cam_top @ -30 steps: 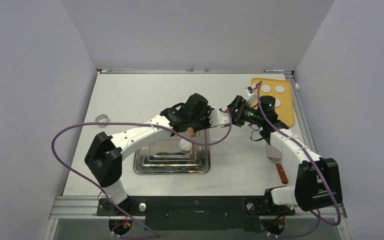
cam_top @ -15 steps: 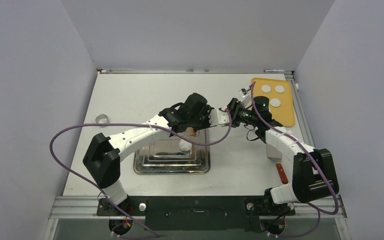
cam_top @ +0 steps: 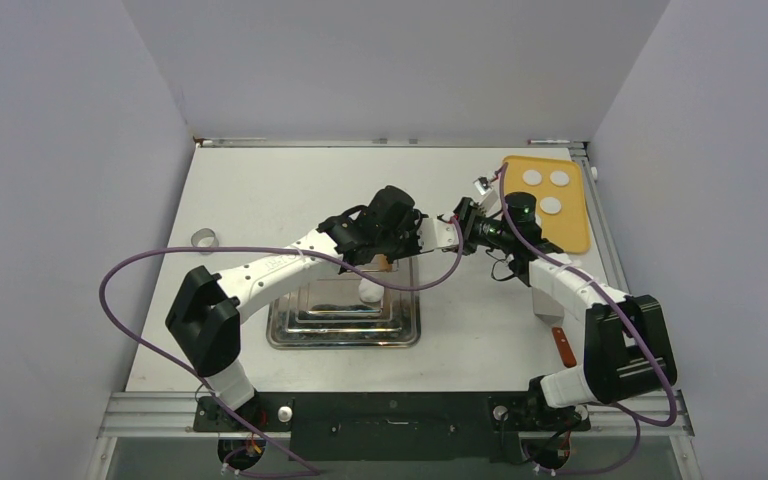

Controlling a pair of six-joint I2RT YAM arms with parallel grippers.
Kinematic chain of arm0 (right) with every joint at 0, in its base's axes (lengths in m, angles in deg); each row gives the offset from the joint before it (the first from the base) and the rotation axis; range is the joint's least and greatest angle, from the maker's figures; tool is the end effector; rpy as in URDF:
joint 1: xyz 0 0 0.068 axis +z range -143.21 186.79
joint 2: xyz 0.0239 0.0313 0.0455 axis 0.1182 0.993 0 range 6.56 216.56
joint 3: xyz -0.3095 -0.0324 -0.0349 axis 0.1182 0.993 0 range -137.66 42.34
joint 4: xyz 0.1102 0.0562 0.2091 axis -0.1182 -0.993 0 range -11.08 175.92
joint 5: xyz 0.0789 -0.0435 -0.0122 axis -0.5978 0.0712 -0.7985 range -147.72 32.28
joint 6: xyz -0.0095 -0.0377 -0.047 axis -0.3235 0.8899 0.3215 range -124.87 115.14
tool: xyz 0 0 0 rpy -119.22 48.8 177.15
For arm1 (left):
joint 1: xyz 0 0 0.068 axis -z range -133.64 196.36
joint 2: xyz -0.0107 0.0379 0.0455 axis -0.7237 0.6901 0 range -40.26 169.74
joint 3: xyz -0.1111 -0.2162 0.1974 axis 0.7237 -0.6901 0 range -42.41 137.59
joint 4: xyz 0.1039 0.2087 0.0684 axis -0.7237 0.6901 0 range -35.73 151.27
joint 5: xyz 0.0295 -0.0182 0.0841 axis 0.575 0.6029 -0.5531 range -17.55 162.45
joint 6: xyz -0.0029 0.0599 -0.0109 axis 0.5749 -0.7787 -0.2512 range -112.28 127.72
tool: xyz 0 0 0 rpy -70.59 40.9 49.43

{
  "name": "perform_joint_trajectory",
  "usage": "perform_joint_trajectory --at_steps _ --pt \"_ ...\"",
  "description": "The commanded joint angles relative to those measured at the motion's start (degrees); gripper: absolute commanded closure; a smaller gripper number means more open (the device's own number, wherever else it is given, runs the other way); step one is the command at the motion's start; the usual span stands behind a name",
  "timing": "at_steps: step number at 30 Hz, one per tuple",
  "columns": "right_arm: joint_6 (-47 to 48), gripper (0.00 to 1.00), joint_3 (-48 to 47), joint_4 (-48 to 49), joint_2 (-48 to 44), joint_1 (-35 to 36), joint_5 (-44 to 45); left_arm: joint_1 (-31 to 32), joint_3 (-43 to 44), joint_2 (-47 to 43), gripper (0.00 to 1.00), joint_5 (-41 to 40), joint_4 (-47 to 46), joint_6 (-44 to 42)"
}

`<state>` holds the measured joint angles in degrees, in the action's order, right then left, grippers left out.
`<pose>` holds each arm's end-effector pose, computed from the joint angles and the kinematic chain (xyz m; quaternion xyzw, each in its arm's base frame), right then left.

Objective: Roll out the dumpling wrappers from the dough

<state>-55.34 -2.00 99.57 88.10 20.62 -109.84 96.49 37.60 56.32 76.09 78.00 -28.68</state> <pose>0.2674 0.1030 0.2866 0.0077 0.7890 0.5731 0.2212 0.2408 -0.2928 0.3330 0.6313 0.6513 -0.0788 0.4136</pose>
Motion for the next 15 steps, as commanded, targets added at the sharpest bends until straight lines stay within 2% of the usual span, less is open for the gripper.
perform_joint_trajectory --at_steps 1,5,13,14,15 --pt "-0.1 0.64 -0.3 3.5 0.4 0.5 -1.3 -0.3 2.1 -1.1 1.0 0.0 -3.9 0.2" --pt "0.0 0.89 -0.5 3.5 0.7 0.5 -0.5 -0.4 1.7 -1.3 1.0 1.1 -3.3 -0.2" --pt "4.2 0.91 -2.1 -1.3 -0.5 0.5 2.9 -0.5 0.2 -1.2 1.0 4.8 -1.2 -2.9" --pt "4.9 0.92 -2.3 -2.1 -1.2 0.5 3.5 -0.5 0.1 -1.1 0.9 5.3 -0.8 -3.1" --pt "5.9 0.92 -2.7 -3.0 -1.7 0.5 4.1 -0.6 0.0 -1.2 0.7 5.7 -0.7 -2.9"
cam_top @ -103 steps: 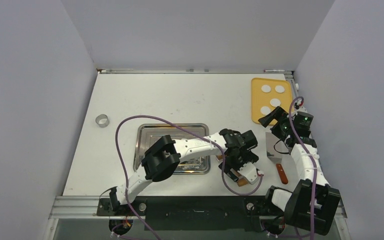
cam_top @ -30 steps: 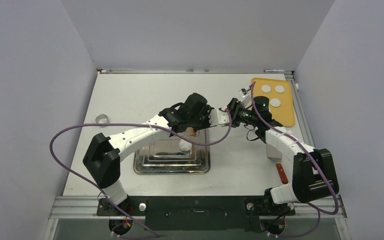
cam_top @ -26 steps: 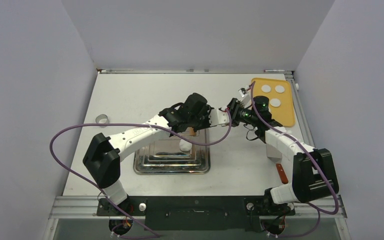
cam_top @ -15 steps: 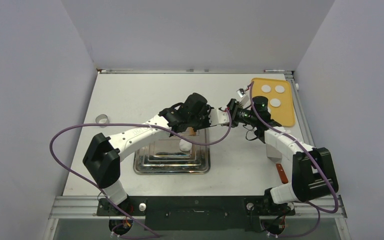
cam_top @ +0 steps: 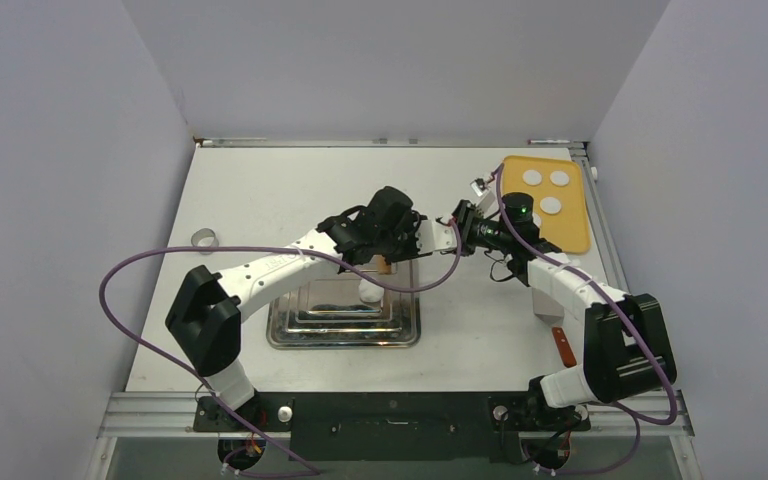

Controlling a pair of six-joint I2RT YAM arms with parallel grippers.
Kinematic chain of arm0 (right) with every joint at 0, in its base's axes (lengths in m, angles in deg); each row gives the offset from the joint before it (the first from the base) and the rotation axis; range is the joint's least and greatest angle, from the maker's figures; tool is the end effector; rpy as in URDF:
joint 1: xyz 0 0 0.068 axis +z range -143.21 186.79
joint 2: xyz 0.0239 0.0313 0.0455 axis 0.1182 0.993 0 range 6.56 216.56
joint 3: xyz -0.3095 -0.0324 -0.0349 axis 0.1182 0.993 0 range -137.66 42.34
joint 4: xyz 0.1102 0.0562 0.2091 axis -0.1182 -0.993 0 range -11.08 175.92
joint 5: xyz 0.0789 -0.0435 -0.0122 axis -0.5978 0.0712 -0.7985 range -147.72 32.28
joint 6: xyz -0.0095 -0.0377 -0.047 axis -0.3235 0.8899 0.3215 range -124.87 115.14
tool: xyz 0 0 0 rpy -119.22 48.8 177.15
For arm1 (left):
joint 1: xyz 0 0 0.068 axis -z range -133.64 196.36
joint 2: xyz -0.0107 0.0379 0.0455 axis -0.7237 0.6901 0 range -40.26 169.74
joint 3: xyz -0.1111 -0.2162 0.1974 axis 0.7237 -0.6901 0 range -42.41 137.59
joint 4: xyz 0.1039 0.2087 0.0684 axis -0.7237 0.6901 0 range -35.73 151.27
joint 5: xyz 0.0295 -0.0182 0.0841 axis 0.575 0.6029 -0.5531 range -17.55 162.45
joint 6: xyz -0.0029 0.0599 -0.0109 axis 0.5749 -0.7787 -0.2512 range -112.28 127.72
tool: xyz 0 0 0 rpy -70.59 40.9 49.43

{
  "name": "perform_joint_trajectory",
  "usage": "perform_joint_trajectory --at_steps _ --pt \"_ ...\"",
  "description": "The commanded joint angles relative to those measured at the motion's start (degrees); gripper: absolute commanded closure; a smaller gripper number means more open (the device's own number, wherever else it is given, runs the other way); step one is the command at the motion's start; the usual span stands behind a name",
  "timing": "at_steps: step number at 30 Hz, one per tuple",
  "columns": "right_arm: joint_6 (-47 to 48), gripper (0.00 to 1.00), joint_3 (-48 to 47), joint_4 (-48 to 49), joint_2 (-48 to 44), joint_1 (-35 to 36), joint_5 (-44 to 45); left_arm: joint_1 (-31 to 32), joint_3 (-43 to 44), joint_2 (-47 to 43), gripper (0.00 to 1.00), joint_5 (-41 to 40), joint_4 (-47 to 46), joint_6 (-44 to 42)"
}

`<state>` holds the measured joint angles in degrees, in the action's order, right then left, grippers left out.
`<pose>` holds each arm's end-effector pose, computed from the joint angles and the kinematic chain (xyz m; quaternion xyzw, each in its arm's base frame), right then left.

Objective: Roll out the dumpling wrappers from the dough

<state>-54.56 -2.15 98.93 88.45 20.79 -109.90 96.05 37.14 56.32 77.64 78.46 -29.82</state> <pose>0.2679 0.1040 0.2848 0.0045 0.7915 0.5708 0.2183 0.2412 -0.2907 0.3297 0.6411 0.6458 -0.0847 0.4059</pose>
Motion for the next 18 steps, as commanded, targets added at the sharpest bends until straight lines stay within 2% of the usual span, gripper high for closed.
perform_joint_trajectory --at_steps 1,4,6,10,13,15,16,18 --pt "6.2 0.92 -2.9 -3.3 -2.5 0.3 4.6 -0.5 0.5 -1.3 0.59 5.0 -0.9 -1.7" --pt "9.7 0.92 -5.1 -7.6 -3.7 0.4 6.1 -1.9 1.4 -2.2 0.31 8.3 0.9 -0.7" --pt "13.3 0.92 -7.5 -12.3 -4.0 0.7 8.0 -3.3 2.6 -3.4 0.22 10.8 3.6 -0.1" --pt "25.9 0.91 -14.7 -23.1 -4.4 3.8 12.9 -7.6 4.1 -7.9 0.2 17.0 10.1 0.9" --pt "40.1 0.91 -20.9 -31.0 -5.8 9.5 20.9 -13.1 2.4 -13.3 0.17 15.4 13.2 5.2" --pt "50.1 0.92 -22.1 -33.9 -7.5 15.1 27.8 -19.0 -0.7 -16.7 0.15 14.7 14.0 7.7" --pt "54.7 0.91 -21.8 -34.5 -8.3 17.2 30.1 -23.9 -2.8 -18.4 0.13 14.6 13.7 9.0" --pt "60.2 0.92 -20.5 -34.2 -9.6 19.8 32.4 -31.6 -7.3 -20.9 0.08 15.2 13.0 11.1"
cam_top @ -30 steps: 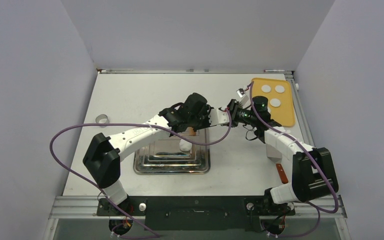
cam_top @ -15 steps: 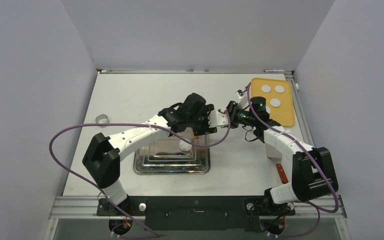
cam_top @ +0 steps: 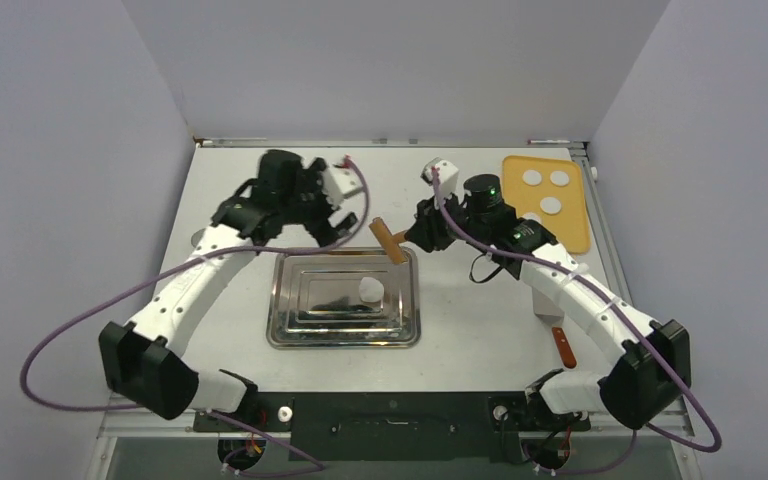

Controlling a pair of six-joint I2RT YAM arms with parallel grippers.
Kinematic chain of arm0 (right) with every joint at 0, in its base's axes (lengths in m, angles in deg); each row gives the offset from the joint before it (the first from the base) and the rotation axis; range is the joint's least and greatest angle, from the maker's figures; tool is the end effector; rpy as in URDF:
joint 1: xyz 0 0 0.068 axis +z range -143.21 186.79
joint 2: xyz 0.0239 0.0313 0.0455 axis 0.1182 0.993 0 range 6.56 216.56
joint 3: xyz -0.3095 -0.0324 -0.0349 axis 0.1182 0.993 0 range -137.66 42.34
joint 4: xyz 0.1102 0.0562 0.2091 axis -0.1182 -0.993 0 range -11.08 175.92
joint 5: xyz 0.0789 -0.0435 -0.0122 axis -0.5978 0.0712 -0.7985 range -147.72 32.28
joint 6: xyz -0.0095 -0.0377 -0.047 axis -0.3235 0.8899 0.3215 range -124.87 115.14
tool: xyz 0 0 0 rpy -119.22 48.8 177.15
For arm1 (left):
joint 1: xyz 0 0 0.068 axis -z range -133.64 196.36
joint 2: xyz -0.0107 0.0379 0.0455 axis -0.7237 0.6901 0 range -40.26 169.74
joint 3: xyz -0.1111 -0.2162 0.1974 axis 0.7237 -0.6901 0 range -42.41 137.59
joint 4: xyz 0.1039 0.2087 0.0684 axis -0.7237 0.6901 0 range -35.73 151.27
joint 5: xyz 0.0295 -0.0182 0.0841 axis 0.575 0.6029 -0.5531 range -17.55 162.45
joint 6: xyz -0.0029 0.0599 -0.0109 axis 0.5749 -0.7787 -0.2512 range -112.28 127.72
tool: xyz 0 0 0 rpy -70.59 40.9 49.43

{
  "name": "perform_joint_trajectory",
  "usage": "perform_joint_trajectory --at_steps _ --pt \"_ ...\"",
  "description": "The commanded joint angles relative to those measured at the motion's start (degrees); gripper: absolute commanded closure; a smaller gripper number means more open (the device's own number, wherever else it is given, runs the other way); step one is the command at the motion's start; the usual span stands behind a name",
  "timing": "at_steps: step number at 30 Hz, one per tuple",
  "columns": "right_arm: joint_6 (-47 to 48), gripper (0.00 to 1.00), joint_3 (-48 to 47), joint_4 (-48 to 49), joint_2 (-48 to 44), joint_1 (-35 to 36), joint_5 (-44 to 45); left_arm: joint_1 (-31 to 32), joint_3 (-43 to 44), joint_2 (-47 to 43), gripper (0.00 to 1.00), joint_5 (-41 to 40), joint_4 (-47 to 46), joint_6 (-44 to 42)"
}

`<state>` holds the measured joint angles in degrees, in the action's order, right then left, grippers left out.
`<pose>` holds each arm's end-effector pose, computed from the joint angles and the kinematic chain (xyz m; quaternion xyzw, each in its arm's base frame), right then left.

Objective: Roll out the dumpling wrappers from the dough

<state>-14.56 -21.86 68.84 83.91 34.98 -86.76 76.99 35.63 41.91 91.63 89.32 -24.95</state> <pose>0.2402 0.1539 0.3615 -0.2582 0.8083 0.3622 0.3857 0.2488 -0.1648 0.3858 0.5281 0.7207 -0.1429 0.4257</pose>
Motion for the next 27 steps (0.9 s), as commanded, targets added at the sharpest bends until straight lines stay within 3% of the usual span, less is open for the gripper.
perform_joint_trajectory --at_steps 1,6,12,16,23,27 --pt "22.1 0.92 0.5 -3.4 -5.6 7.1 9.9 -15.9 -8.1 -7.1 0.07 0.8 1.9 6.8" --pt "29.4 0.92 1.5 -2.2 -4.4 14.9 14.1 -23.8 -16.8 -6.5 0.07 -4.3 0.0 7.6" --pt "35.5 0.92 -2.4 -5.3 -0.6 23.6 18.9 -24.5 -19.8 -2.4 0.09 -7.2 -7.7 7.0" --pt "41.3 0.92 1.1 -1.4 0.1 31.2 24.6 -22.8 -17.5 3.7 0.13 -7.9 -10.6 5.6" --pt "44.8 0.92 2.6 2.4 4.9 34.9 32.7 -15.3 -16.9 9.2 0.16 -13.1 -14.7 2.4" --pt "46.2 0.92 2.1 0.7 7.5 37.3 39.2 -14.1 -14.4 12.6 0.17 -16.5 -14.5 2.3"
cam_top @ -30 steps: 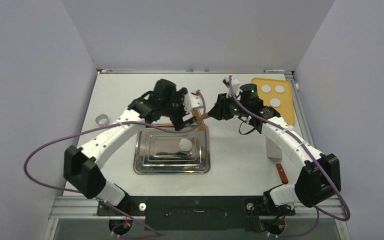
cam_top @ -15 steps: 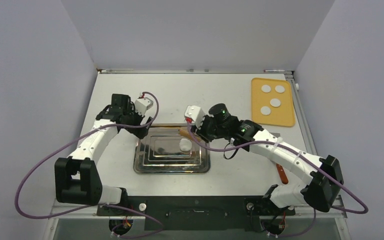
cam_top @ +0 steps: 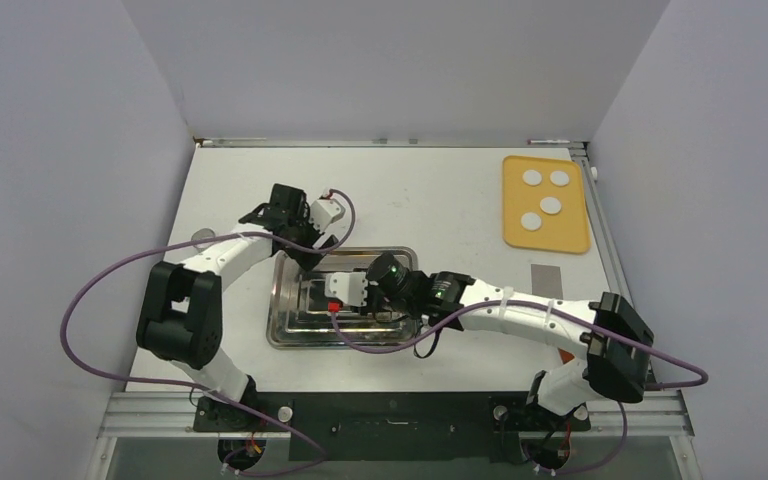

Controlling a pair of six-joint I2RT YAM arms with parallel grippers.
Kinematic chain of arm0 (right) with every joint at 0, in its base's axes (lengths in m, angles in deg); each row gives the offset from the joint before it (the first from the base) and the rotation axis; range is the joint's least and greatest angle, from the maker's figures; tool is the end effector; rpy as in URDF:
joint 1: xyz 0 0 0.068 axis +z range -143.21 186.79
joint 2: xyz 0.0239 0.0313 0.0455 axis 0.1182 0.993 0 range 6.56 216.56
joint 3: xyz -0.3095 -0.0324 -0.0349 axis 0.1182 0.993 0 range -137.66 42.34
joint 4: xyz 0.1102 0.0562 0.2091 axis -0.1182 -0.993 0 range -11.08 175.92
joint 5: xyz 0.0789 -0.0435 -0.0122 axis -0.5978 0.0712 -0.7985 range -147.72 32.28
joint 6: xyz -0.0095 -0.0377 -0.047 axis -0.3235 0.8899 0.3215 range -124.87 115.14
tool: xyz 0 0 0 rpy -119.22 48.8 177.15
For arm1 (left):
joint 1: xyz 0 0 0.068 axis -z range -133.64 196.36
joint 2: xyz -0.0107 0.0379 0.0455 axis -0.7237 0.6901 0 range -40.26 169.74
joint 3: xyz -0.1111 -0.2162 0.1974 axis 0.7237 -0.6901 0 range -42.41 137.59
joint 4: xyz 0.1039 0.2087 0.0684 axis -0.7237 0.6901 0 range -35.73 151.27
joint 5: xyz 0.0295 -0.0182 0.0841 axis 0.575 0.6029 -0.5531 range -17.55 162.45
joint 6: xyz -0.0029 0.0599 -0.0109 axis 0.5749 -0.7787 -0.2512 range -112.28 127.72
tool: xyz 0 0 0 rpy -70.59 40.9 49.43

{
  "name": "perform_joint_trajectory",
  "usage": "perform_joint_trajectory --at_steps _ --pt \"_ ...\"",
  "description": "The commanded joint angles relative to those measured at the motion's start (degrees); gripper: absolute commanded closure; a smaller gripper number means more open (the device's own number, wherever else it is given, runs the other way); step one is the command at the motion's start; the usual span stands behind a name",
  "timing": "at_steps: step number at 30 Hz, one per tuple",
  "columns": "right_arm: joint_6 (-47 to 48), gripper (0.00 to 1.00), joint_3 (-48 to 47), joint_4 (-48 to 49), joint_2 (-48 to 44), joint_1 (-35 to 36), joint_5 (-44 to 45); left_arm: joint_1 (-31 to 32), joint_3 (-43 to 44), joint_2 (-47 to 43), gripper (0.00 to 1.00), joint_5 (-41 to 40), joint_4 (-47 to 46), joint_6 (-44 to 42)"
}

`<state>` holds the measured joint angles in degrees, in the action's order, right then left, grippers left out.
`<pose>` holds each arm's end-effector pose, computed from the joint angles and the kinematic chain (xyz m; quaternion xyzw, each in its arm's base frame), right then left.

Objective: Roll out the dumpling wrappers from the dough

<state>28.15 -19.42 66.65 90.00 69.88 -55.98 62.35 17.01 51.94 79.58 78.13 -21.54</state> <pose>0.1400 0.2730 0.3112 -0.6724 0.6127 0.0943 0.4045 0.3052 -0.0934 0.2477 0.3842 0.8756 -0.0261 0.2915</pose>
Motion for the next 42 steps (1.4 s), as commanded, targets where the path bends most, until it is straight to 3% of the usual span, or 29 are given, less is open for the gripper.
perform_joint_trajectory --at_steps 1,9,15,25,32,36,42 --pt "3.4 0.92 -0.3 2.5 1.6 2.4 7.5 0.5 4.9 3.3 0.19 -5.1 -2.1 -0.4" --pt "1.5 0.92 2.5 -2.1 4.1 5.9 7.9 -2.0 -0.5 1.2 0.19 -8.8 -2.0 -1.1" --pt "-0.9 0.92 2.1 -4.3 4.1 9.1 11.9 -5.8 -1.2 -0.7 0.22 -7.2 9.0 2.1" --pt "-3.2 0.92 2.7 -5.2 7.0 9.3 12.1 -6.7 -2.4 5.9 0.37 -7.3 10.6 4.2" --pt "-3.4 0.92 3.0 -4.0 9.4 7.4 12.2 -7.3 -0.4 11.1 0.66 -3.9 11.0 6.7" --pt "-6.6 0.92 4.4 -7.3 7.7 10.9 15.4 -9.4 0.0 12.2 0.98 -0.6 12.2 9.0" --pt "-9.0 0.92 7.3 -5.4 6.0 13.3 14.8 -12.8 -0.7 12.0 1.0 2.2 11.0 12.3"
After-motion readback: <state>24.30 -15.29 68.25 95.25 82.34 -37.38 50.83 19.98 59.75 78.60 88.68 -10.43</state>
